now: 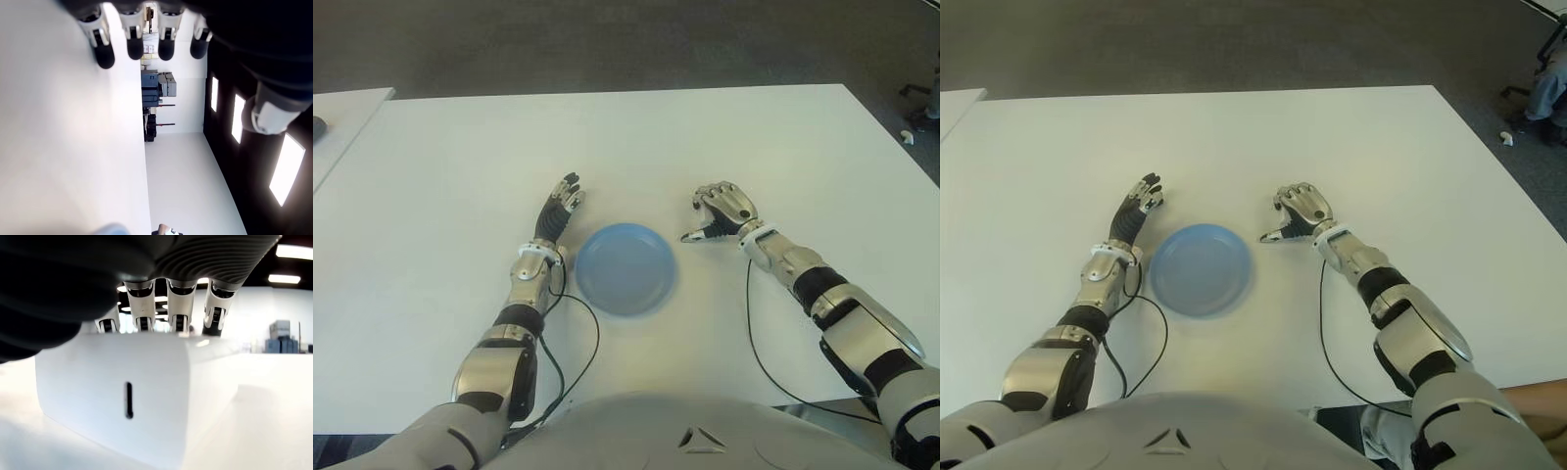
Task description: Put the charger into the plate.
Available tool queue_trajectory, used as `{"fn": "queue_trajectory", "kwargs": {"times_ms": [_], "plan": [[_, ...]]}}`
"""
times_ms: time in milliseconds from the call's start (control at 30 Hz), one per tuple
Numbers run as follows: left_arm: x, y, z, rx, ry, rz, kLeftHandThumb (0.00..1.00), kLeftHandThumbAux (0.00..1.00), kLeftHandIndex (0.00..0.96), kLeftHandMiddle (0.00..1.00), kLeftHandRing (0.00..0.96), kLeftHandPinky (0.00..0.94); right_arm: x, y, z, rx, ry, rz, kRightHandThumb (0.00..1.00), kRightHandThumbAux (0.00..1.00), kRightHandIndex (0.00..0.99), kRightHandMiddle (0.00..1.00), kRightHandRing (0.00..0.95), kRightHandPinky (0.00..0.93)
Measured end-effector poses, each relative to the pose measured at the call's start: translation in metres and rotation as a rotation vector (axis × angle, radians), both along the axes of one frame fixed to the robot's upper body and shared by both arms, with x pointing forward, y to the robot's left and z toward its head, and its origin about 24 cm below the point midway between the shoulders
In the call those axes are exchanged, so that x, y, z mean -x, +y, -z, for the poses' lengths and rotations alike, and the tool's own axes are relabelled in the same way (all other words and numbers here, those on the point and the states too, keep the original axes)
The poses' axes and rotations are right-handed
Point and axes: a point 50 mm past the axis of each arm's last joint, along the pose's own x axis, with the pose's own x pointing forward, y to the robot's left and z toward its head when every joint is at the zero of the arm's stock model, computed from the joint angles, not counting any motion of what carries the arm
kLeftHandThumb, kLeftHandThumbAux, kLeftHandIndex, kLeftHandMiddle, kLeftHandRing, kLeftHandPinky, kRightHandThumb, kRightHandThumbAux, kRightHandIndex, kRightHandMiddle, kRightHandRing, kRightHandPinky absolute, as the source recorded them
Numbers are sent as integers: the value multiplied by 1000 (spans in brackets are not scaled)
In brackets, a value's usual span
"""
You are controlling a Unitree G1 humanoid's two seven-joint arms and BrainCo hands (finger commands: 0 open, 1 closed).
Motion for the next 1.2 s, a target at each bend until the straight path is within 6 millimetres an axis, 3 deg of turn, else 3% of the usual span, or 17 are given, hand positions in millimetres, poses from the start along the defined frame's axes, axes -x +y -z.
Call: {"fn": "queue_trajectory", "kwargs": {"times_ms": [1200], "plan": [[3,-1,-1,6,2,5,0,460,35,33,37,70,11,-3,-2,-27,-40,0,744,709,440,873,867,874]]}}
